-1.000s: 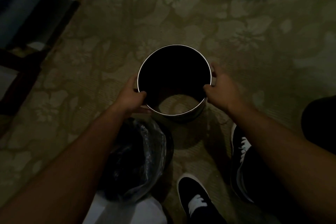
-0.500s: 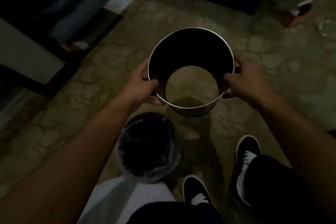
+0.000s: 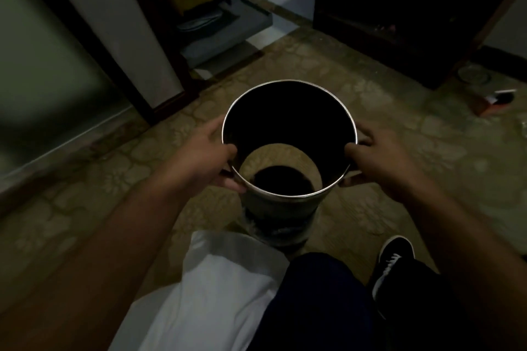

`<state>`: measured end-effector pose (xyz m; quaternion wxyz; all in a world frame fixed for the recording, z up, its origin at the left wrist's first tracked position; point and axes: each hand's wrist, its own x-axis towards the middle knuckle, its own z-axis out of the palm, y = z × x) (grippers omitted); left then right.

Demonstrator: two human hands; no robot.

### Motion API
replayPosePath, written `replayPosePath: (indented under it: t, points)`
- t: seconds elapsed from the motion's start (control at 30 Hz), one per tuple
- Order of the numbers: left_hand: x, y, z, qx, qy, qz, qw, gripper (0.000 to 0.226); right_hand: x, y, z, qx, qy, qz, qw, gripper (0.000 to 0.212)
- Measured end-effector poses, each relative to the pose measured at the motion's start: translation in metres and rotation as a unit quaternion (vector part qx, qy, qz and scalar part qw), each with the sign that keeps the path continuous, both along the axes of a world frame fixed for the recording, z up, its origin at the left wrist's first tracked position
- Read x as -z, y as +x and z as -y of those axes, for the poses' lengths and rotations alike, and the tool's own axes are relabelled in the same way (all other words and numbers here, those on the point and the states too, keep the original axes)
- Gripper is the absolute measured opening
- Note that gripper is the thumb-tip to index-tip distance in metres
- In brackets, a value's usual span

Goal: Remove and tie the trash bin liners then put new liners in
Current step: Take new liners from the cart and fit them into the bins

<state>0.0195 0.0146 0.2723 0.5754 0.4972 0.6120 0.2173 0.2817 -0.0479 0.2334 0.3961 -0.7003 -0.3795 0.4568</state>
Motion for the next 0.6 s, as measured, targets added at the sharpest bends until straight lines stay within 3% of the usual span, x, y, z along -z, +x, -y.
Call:
replayPosePath:
  t: [0.6]
  points:
    - [0.08, -0.035, 0.024, -0.051, -0.045, 0.052, 0.996, 0.079, 0.048, -0.034, 0.008, -0.027, -0.029, 0.039, 0.998, 0.067]
